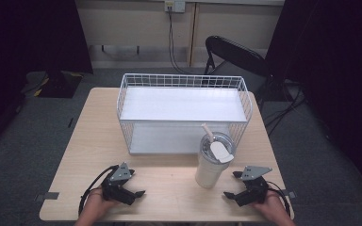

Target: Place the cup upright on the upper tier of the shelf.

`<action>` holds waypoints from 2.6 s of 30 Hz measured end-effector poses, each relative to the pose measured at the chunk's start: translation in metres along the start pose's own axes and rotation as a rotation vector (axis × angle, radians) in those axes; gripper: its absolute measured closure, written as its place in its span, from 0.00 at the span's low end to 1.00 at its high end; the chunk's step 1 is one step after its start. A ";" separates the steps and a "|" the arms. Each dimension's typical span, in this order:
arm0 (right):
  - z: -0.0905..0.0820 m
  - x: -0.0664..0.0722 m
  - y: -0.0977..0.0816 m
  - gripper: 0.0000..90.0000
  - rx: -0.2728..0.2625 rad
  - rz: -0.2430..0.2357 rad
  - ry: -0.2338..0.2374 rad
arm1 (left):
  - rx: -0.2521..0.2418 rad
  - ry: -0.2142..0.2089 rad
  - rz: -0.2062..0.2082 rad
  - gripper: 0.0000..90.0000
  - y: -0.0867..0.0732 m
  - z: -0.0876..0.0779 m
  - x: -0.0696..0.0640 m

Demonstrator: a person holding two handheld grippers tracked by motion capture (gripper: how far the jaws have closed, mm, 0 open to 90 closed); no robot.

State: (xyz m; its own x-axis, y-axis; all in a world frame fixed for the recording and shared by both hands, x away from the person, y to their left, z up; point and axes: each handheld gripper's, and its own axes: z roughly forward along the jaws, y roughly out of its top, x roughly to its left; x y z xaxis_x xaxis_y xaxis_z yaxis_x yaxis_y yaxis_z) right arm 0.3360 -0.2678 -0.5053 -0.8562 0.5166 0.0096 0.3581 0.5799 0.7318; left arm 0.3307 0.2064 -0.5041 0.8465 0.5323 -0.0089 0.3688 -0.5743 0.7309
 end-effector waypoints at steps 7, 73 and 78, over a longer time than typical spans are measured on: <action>0.000 0.000 0.000 0.13 -0.002 0.006 -0.004 | 0.001 0.009 -0.007 0.12 -0.001 -0.001 -0.001; -0.011 0.012 0.086 0.10 -0.310 0.050 0.064 | 0.001 0.007 -0.007 0.11 -0.001 0.000 -0.001; -0.005 0.014 0.086 0.09 -0.344 0.049 0.056 | 0.001 0.007 -0.007 0.11 -0.001 -0.001 -0.001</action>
State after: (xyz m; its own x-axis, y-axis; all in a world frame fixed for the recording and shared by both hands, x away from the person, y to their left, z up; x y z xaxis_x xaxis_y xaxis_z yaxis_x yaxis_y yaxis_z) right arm 0.3530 -0.2145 -0.4389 -0.8639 0.4972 0.0806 0.2605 0.3039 0.9164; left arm 0.3294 0.2064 -0.5041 0.8412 0.5406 -0.0090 0.3750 -0.5713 0.7301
